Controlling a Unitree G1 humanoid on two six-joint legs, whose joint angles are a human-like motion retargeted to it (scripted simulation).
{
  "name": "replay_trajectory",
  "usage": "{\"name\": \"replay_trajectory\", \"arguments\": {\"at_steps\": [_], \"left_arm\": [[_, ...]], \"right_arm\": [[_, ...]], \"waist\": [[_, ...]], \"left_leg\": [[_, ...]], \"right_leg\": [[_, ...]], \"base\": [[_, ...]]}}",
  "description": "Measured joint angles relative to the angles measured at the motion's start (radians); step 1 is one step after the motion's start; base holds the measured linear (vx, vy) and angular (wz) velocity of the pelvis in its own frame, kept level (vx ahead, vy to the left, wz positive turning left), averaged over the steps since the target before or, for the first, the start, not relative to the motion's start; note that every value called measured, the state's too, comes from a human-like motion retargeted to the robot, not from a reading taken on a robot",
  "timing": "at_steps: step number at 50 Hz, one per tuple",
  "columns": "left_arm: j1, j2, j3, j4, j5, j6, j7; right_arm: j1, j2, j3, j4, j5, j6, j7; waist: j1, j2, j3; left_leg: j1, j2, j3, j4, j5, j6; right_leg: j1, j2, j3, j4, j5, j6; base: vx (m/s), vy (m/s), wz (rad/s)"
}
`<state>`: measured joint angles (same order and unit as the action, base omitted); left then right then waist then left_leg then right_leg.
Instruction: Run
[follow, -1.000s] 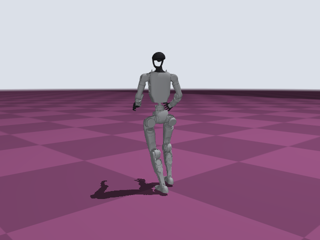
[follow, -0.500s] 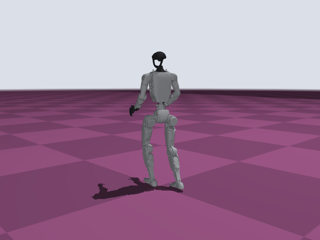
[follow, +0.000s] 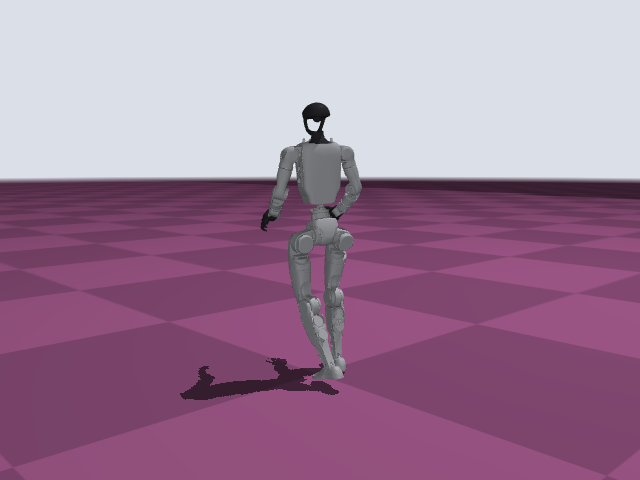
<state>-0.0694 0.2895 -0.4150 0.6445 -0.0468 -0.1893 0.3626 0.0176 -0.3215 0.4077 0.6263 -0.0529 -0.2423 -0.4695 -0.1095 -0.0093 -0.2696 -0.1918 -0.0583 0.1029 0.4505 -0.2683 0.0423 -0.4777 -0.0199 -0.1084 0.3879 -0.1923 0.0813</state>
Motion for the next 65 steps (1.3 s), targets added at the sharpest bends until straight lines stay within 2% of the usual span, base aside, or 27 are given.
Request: {"name": "replay_trajectory", "arguments": {"at_steps": [2,7,10,12,18,24,36,46,52,65], "left_arm": [[-0.002,0.004,-0.005,0.001,0.0,0.009,-0.014],[-0.006,-0.005,-0.003,0.059,0.013,0.044,-0.008],[0.013,-0.02,0.006,0.118,0.033,0.055,0.009],[0.036,-0.027,0.015,0.151,0.044,0.059,0.016],[0.102,-0.032,0.041,0.22,0.084,0.057,0.033],[0.122,-0.028,0.047,0.252,0.118,0.057,0.043],[0.073,0.006,0.043,0.251,0.103,0.048,0.032],[0.066,0.022,0.067,0.243,0.054,0.053,0.009],[0.083,0.002,0.077,0.307,0.039,0.057,-0.01],[0.122,-0.031,0.07,0.398,0.03,0.061,-0.058]], "right_arm": [[-0.004,-0.008,-0.008,0.018,-0.002,0.009,-0.006],[-0.061,-0.021,-0.008,0.106,-0.04,0.046,-0.038],[-0.08,-0.016,-0.006,0.165,-0.061,0.061,-0.046],[-0.08,-0.008,-0.008,0.198,-0.072,0.065,-0.044],[-0.064,0.012,-0.024,0.26,-0.096,0.063,-0.031],[-0.059,0.012,-0.035,0.299,-0.107,0.059,-0.025],[-0.073,0.018,-0.033,0.357,-0.098,0.064,-0.014],[-0.085,0.022,-0.008,0.368,-0.091,0.073,0.018],[-0.079,0.026,0.0,0.378,-0.078,0.068,0.043],[-0.06,0.051,-0.015,0.417,-0.035,0.056,0.077]], "waist": [[0.007,-0.005,0.002],[0.038,-0.012,0.029],[0.059,-0.021,0.037],[0.071,-0.025,0.037],[0.091,-0.016,0.027],[0.079,0.0,0.013],[0.059,0.02,0.008],[0.059,0.013,0.018],[0.056,0.01,0.022],[0.057,0.009,0.015]], "left_leg": [[-0.027,0.018,0.007,0.15,-0.061,0.01],[-0.161,0.099,0.053,0.528,-0.201,0.066],[-0.237,0.121,0.077,0.559,-0.264,0.098],[-0.263,0.112,0.081,0.489,-0.277,0.097],[-0.249,0.055,0.048,0.195,-0.221,0.064],[-0.201,0.038,0.051,0.083,-0.204,0.07],[-0.169,0.034,0.061,0.021,-0.187,0.059],[-0.204,0.035,0.053,0.108,-0.201,0.057],[-0.192,0.027,0.044,0.103,-0.218,0.06],[-0.136,0.018,0.037,-0.002,-0.187,0.059]], "right_leg": [[0.012,0.012,0.004,0.01,-0.039,-0.032],[0.001,0.014,-0.006,0.169,-0.223,-0.112],[0.012,0.0,-0.011,0.195,-0.268,-0.114],[0.032,-0.004,-0.009,0.178,-0.271,-0.105],[0.099,-0.002,0.003,0.097,-0.257,-0.077],[0.132,-0.007,0.003,0.049,-0.249,-0.06],[0.17,-0.009,-0.003,-0.021,-0.227,-0.06],[0.153,-0.011,0.008,0.023,-0.259,-0.06],[0.15,-0.015,0.012,0.051,-0.271,-0.05],[0.172,-0.02,0.002,0.017,-0.225,-0.034]], "base": [[0.0,0.0,0.0],[0.0,0.0,0.0],[0.02,0.02,-0.01],[0.09,0.06,-0.11],[0.14,0.09,-0.19],[0.13,0.09,-0.05],[0.05,0.03,-0.01],[0.0,0.0,0.0],[0.0,0.0,0.0],[0.0,0.0,0.0]]}}
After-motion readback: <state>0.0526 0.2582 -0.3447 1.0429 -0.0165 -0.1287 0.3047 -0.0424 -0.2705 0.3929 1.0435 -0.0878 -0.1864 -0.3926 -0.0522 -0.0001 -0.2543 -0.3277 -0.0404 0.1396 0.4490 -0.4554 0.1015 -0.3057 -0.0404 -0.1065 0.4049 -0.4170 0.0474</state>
